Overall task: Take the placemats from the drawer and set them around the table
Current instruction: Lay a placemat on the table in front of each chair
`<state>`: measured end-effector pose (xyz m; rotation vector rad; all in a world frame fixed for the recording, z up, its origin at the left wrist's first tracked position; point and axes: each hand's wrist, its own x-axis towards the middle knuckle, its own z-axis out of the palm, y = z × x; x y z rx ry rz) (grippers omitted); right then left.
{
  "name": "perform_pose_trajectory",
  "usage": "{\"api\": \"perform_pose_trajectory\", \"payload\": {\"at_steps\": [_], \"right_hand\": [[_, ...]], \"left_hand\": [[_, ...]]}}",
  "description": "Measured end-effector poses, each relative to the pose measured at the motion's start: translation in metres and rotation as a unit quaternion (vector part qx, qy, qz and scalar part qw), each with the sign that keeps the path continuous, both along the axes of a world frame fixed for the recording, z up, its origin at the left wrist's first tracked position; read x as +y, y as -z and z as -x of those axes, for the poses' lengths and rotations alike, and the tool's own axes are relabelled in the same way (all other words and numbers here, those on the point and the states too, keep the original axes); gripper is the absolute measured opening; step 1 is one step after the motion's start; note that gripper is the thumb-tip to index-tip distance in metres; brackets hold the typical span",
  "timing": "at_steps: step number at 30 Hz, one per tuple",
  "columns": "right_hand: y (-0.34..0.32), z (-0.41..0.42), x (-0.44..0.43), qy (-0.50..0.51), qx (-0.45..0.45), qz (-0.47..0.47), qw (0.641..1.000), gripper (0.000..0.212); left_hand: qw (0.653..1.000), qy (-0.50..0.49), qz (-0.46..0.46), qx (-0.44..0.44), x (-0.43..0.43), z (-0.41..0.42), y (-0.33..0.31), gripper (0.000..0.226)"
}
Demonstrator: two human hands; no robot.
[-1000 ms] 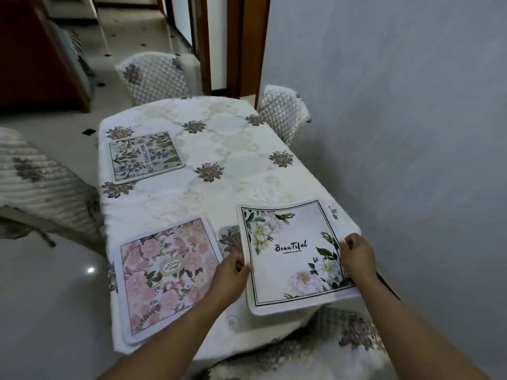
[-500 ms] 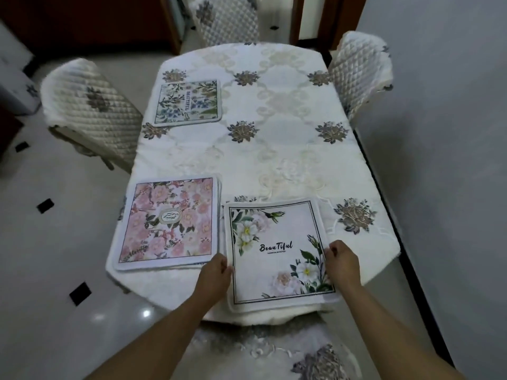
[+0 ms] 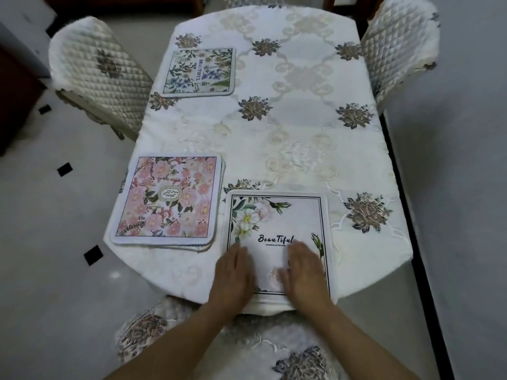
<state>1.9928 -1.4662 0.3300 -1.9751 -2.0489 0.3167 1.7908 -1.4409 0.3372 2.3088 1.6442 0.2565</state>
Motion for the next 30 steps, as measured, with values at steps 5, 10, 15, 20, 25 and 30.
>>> {"api": "perform_pose_trajectory", "payload": {"at_steps": [5, 10, 15, 20, 25, 30], "right_hand": [[0.021, 0.037, -0.006, -0.139, -0.043, 0.077, 0.986, 0.058], [0.02, -0.026, -0.02, -0.081, -0.039, 0.099, 0.991, 0.066], [0.016, -0.05, -0.001, -0.08, -0.018, 0.131, 0.988, 0.063], [0.011, -0.008, 0.117, -0.099, -0.035, 0.12, 0.987, 0.065], [0.016, -0.019, 0.166, -0.094, -0.048, 0.114, 0.988, 0.062], [0.024, -0.096, 0.141, 0.016, -0.039, 0.099, 0.994, 0.067]], "left_hand": [[0.993, 0.095, 0.057, 0.044, -0.004, -0.005, 0.027, 0.059], [0.99, 0.137, 0.031, 0.025, 0.004, 0.04, 0.03, 0.057], [0.99, 0.138, 0.036, -0.018, 0.035, 0.034, 0.026, 0.056], [0.993, 0.085, 0.086, -0.003, 0.132, -0.055, 0.026, 0.059], [0.992, 0.087, 0.074, 0.053, 0.185, -0.068, 0.026, 0.056], [0.993, 0.104, 0.04, 0.049, 0.181, -0.008, 0.031, 0.064]]}}
